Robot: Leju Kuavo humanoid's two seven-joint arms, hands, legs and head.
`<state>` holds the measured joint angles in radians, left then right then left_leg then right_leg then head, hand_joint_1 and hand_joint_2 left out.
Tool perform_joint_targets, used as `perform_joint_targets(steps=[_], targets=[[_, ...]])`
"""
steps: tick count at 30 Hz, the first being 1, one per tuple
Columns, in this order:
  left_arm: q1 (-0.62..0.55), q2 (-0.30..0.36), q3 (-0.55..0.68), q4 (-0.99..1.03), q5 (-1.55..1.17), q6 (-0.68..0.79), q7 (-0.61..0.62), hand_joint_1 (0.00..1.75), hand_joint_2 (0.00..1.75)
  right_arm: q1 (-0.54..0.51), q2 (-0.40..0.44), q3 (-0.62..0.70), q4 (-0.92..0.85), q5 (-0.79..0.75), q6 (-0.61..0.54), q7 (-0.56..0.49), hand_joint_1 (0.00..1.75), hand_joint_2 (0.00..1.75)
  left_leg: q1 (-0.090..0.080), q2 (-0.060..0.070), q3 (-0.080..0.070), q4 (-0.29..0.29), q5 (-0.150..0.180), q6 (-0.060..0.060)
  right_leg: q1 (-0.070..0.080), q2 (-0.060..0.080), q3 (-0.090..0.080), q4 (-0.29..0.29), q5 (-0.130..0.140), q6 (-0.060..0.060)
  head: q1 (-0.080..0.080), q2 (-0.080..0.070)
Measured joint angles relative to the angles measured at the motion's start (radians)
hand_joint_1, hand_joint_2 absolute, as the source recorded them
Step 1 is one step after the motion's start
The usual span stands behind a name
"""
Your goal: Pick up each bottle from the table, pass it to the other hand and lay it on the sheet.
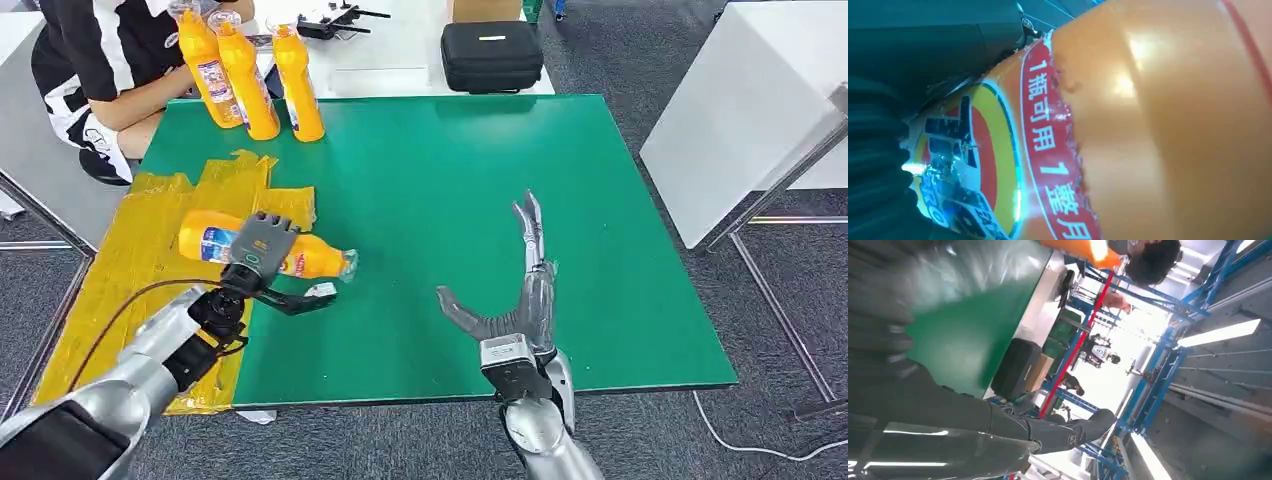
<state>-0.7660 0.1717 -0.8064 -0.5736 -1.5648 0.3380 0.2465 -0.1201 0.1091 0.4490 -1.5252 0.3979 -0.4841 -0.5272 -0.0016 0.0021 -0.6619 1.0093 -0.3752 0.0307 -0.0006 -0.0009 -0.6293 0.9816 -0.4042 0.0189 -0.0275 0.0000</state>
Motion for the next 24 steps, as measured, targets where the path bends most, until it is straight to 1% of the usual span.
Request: perform_joint_targets(steps=[3,7,13,15,20,22,24], targets=[[-0.038,0.011,-0.021,0.085,0.004,-0.009,-0.013,1.75,1.75,0.002,0.0,-0.007,0.002,0.0,0.0,-0.001,0.0,1.75,0.001,-0.006,-0.001,0.0,0.0,0.0,0.0,-0.005,0.001,0.0,-0.001,0.0,0.0,0.0],[-0.072,0.016,-0.036,0.14,0.003,-0.042,-0.033,1.75,1.75,0.002,0.0,-0.011,0.004,0.002,0.002,-0.001,0.0,1.75,0.002,-0.007,-0.001,0.0,0.0,-0.001,0.0,-0.006,0.002,0.0,-0.002,-0.001,0.0,0.0],[-0.137,0.02,-0.016,0.199,0.067,-0.212,-0.203,1.75,1.75,0.006,0.0,-0.022,0.005,0.014,0.003,0.002,0.0,1.75,0.002,-0.007,0.002,0.0,0.0,-0.001,0.0,-0.006,0.004,0.0,-0.001,-0.001,0.0,0.0],[-0.153,0.026,-0.003,0.214,0.077,-0.26,-0.234,1.75,1.75,0.012,0.003,-0.027,0.005,0.018,0.007,0.006,0.0,1.75,0.002,-0.007,0.003,0.0,0.0,-0.001,0.0,-0.006,0.005,0.0,-0.001,-0.001,0.001,0.0],[-0.163,0.042,0.042,0.236,0.126,-0.321,-0.296,1.75,1.75,0.023,0.011,-0.034,0.007,0.027,0.019,0.015,0.0,1.75,0.003,-0.007,0.003,0.0,0.001,-0.002,0.001,-0.006,0.005,0.001,-0.001,-0.001,0.001,0.0],[-0.166,0.046,0.062,0.242,0.146,-0.374,-0.321,1.75,1.75,0.023,0.014,-0.036,0.009,0.031,0.028,0.018,0.0,1.75,0.003,-0.007,0.003,0.0,0.001,-0.002,0.001,-0.006,0.005,0.001,-0.001,-0.001,0.0,0.0],[-0.176,0.047,0.084,0.251,0.164,-0.471,-0.346,1.55,1.75,0.022,0.019,-0.042,0.012,0.032,0.037,0.025,0.0,1.75,0.003,-0.007,0.003,0.0,0.001,-0.002,0.001,-0.006,0.005,0.001,-0.001,-0.001,0.0,0.0]])
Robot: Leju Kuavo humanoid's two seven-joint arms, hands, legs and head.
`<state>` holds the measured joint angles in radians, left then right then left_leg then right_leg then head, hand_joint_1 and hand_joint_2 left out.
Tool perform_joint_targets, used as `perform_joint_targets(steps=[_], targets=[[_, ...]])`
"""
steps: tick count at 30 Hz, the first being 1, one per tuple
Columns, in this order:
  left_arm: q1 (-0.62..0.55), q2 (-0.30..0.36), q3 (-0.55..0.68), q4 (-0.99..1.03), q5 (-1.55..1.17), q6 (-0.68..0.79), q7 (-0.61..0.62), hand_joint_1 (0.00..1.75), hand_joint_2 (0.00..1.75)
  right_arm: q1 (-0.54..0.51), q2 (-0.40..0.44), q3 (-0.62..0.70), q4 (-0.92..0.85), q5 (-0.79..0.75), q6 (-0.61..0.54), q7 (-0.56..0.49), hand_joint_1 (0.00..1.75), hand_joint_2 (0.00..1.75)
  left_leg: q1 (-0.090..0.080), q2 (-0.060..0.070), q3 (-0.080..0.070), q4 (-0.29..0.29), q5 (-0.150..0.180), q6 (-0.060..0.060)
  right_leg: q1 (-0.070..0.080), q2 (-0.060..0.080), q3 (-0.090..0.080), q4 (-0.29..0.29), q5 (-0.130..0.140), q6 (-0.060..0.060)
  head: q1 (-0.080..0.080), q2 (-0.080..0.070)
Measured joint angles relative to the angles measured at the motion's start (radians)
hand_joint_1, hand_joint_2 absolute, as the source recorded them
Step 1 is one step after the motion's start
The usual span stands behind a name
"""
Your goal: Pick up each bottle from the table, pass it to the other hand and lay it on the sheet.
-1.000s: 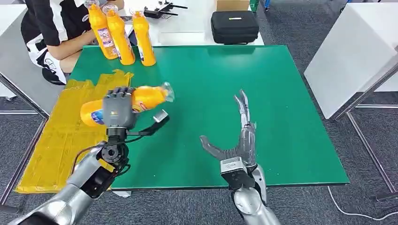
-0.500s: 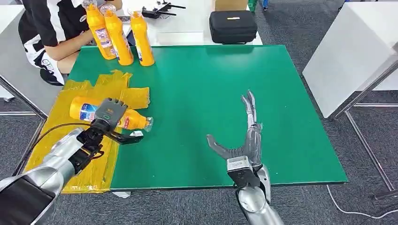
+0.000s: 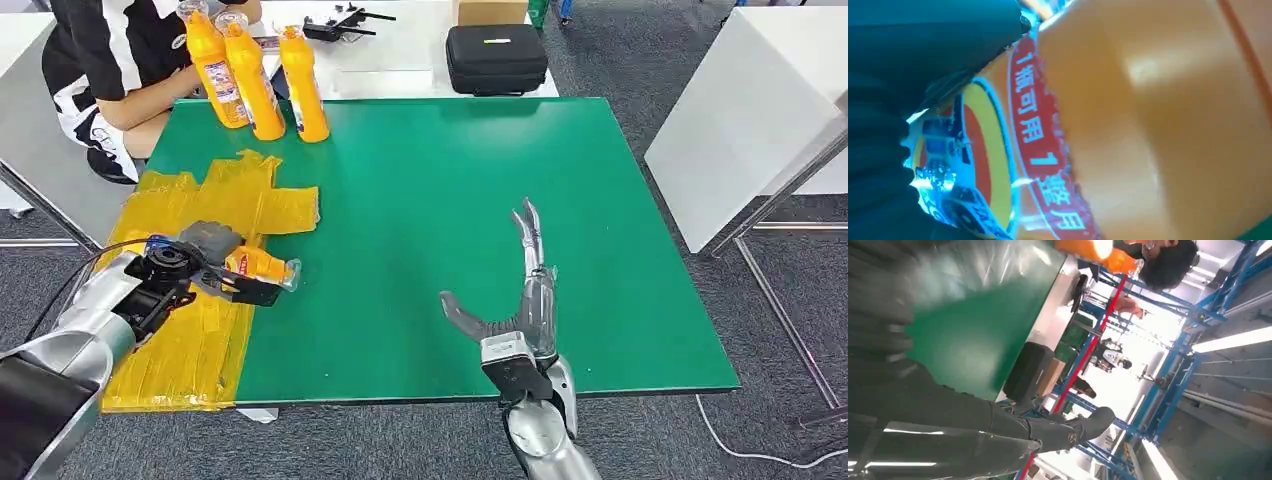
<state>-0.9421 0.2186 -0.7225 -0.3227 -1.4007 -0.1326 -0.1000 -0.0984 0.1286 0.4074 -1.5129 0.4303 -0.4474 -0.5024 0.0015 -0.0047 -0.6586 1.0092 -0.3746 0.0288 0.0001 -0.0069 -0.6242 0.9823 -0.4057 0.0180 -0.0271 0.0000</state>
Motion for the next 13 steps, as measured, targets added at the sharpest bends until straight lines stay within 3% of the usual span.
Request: perform_joint_targets(steps=[1,2,4,13], targets=[[-0.004,0.0,0.009,0.003,0.006,-0.035,-0.008,1.33,1.75,-0.001,0.003,-0.001,0.002,0.0,0.001,0.001,0.0,1.75,0.0,0.0,0.0,0.0,0.0,0.0,0.0,0.0,0.0,0.0,0.0,0.0,0.0,0.0],[-0.006,0.0,0.017,0.005,0.013,-0.06,-0.014,0.3,1.75,-0.002,0.004,-0.003,0.003,0.0,0.002,0.002,0.0,1.75,0.0,0.0,0.0,0.0,0.0,0.0,0.0,0.0,0.0,0.0,0.0,0.0,0.0,0.0],[-0.005,0.0,0.03,0.007,0.023,-0.08,-0.023,0.0,1.75,-0.003,0.007,-0.006,0.006,0.0,0.003,0.004,0.0,1.75,0.0,0.0,0.0,0.0,0.0,0.0,0.0,0.0,0.0,0.0,0.0,0.0,0.0,0.0],[0.017,-0.002,0.065,0.014,0.049,-0.032,-0.027,0.0,1.75,-0.008,0.008,-0.013,0.021,0.0,0.011,0.011,0.0,1.75,0.0,-0.001,0.0,0.0,0.0,0.0,0.0,0.0,0.0,0.0,0.0,0.0,0.0,0.0]])
